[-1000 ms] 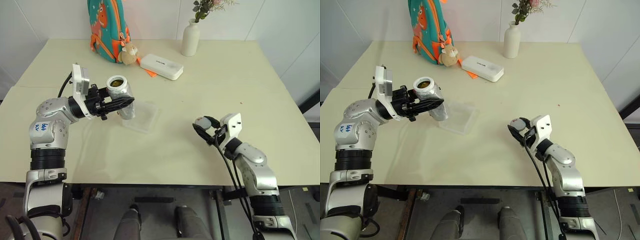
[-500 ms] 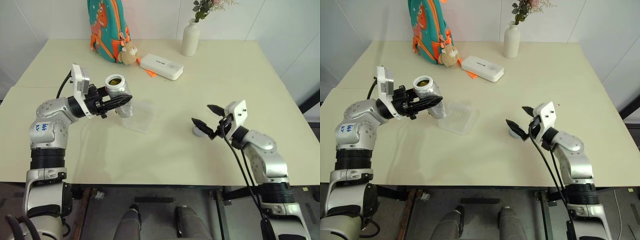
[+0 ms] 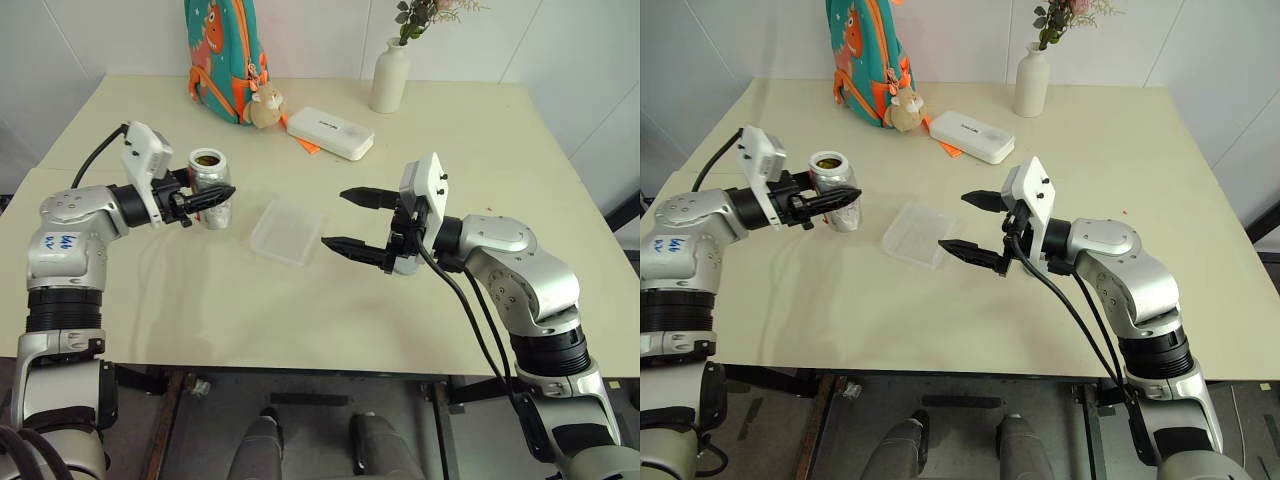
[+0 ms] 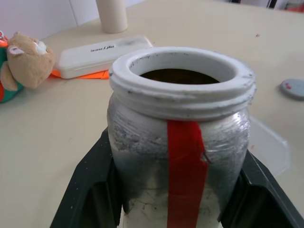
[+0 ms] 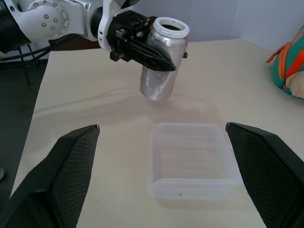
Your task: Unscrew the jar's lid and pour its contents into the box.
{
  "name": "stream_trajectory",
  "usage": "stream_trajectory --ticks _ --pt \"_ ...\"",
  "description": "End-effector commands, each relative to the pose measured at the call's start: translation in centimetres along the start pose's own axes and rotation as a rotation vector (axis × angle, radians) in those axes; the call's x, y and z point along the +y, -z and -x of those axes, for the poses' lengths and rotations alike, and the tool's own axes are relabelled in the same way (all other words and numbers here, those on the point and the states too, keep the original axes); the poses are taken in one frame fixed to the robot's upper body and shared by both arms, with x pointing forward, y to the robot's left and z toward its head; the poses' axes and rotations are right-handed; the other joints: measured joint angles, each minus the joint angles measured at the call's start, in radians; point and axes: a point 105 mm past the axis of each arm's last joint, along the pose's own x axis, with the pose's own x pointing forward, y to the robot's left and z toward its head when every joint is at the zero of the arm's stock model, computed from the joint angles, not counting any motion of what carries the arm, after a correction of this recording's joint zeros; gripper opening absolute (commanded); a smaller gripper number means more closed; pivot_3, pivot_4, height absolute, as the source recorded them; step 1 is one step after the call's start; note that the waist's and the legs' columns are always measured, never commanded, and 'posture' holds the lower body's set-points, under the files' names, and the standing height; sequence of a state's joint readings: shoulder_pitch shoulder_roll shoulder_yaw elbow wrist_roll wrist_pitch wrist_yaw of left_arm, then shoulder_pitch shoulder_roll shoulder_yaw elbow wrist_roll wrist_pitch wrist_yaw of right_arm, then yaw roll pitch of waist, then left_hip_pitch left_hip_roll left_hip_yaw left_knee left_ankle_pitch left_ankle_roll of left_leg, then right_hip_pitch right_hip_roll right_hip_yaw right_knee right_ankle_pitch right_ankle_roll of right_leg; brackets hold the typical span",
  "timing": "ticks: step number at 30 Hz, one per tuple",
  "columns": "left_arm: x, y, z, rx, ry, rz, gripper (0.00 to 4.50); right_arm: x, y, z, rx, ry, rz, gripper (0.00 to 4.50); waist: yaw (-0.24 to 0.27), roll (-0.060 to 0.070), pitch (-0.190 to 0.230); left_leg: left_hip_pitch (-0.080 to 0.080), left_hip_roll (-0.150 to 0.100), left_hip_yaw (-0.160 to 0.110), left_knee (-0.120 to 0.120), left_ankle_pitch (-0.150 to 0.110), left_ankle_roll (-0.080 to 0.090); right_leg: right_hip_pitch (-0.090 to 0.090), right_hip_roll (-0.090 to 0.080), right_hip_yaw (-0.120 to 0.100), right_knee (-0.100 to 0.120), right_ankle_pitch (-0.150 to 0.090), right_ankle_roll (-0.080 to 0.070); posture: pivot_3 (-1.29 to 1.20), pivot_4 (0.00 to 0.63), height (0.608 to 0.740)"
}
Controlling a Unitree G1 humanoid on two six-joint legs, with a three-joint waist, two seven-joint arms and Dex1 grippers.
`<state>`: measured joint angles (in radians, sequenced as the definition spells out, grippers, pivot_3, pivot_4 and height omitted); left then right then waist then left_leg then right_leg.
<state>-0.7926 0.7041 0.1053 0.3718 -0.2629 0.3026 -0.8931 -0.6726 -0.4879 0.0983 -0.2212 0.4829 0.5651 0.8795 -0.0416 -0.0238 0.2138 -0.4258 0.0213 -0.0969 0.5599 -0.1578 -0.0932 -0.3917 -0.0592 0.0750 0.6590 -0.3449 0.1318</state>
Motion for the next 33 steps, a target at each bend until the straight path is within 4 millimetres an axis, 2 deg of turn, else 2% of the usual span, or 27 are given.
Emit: stream_trajectory --ticks 1,7,9,11,13,14,15,16,19,24,29,33 --pt "-0.1 0.0 -0.7 0.038 -0.063 -0.182 2.01 -0.1 0.1 0.3 -0.008 0.016 0.027 4.48 0.002 0.0 0.0 0.0 0.0 0.0 0.0 0.0 0.0 0.0 0.0 0.0 0.0 0.0 0.0 0.0 0.15 0.74" --pt "-0.1 -0.9 -1.5 0.002 -0.161 -0.352 2.01 -0.3 1.1 0.9 0.003 0.054 0.014 4.48 0.001 0.0 0.0 0.0 0.0 0.0 0.0 0.0 0.0 -0.001 0.0 0.0 0.0 0.0 0.0 0.0 0.15 0.74" --pt "-0.4 -0.8 -1.6 0.059 -0.168 -0.586 2.01 -0.5 1.3 1.0 -0.001 0.072 0.009 4.48 0.001 0.0 0.0 0.0 0.0 0.0 0.0 0.0 0.0 -0.001 0.0 0.0 0.0 0.0 0.0 0.0 0.15 0.74" --pt "-1.0 -1.5 -2.0 0.035 -0.189 -0.799 2.01 -0.6 1.5 1.1 -0.004 0.088 0.002 4.48 0.002 0.0 0.0 0.0 0.0 0.0 0.0 0.0 0.0 -0.001 0.0 0.0 0.0 0.0 0.0 0.0 0.15 0.74" --pt "-0.5 -2.5 -2.2 -0.007 -0.275 -0.853 2.01 -0.7 1.6 1.2 -0.006 0.099 -0.003 4.48 0.008 0.0 0.0 0.0 0.0 0.0 0.0 0.0 0.0 -0.001 0.0 0.0 0.0 0.0 0.0 0.0 0.15 0.74" --pt "-1.0 -3.0 -2.4 -0.008 -0.282 -1.025 2.01 -0.6 1.7 1.2 -0.007 0.102 -0.006 4.48 0.01 0.0 0.0 0.0 0.0 0.001 0.0 0.0 0.0 0.0 0.0 0.001 0.0 0.0 0.0 0.0 0.15 0.74" --pt "-1.5 -3.2 -2.5 -0.02 -0.263 -1.125 2.01 -0.6 1.7 1.2 -0.009 0.104 -0.007 4.48 0.012 0.0 0.0 0.0 0.0 0.0 0.0 0.0 0.0 0.0 0.0 0.0 0.0 0.0 0.0 0.0 0.15 0.74" --pt "-2.1 -3.7 -2.7 -0.029 -0.267 -1.33 2.01 -0.6 1.7 1.3 -0.012 0.108 -0.012 4.48 0.012 0.0 0.0 0.0 0.0 0.0 0.0 0.0 0.0 0.0 0.0 0.0 0.0 0.0 0.0 0.0 0.15 0.74" --pt "-2.5 -4.1 -3.1 -0.053 -0.274 -1.665 2.01 -0.5 1.7 1.2 -0.019 0.115 -0.019 4.48 0.013 0.0 0.0 0.0 0.0 0.001 0.0 0.0 0.0 -0.001 0.0 0.001 0.0 0.001 0.001 0.0 0.15 0.74" --pt "-3.0 -4.2 -5.0 -0.114 -0.289 -2.029 2.01 -0.5 1.6 1.1 -0.04 0.126 -0.027 4.48 0.014 0.0 0.0 0.0 -0.001 0.001 0.001 0.0 0.0 0.0 0.0 0.001 0.0 0.001 0.002 0.0 0.15 0.74" --pt "-3.4 -3.9 -6.9 -0.168 -0.259 -2.193 2.01 -0.4 1.3 1.0 -0.062 0.138 -0.033 4.48 0.01 0.0 0.0 -0.001 -0.001 0.001 0.0 0.0 0.0 -0.001 0.0 0.001 0.0 0.001 0.003 0.0 0.15 0.74" --pt "-2.9 -3.4 -8.1 -0.112 -0.197 -2.252 2.01 -0.2 0.9 1.0 -0.096 0.152 -0.046 4.48 0.011 0.0 0.0 -0.001 -0.001 0.001 -0.001 0.0 0.0 -0.002 0.0 0.001 0.0 0.0 0.003 0.0 0.15 0.74"
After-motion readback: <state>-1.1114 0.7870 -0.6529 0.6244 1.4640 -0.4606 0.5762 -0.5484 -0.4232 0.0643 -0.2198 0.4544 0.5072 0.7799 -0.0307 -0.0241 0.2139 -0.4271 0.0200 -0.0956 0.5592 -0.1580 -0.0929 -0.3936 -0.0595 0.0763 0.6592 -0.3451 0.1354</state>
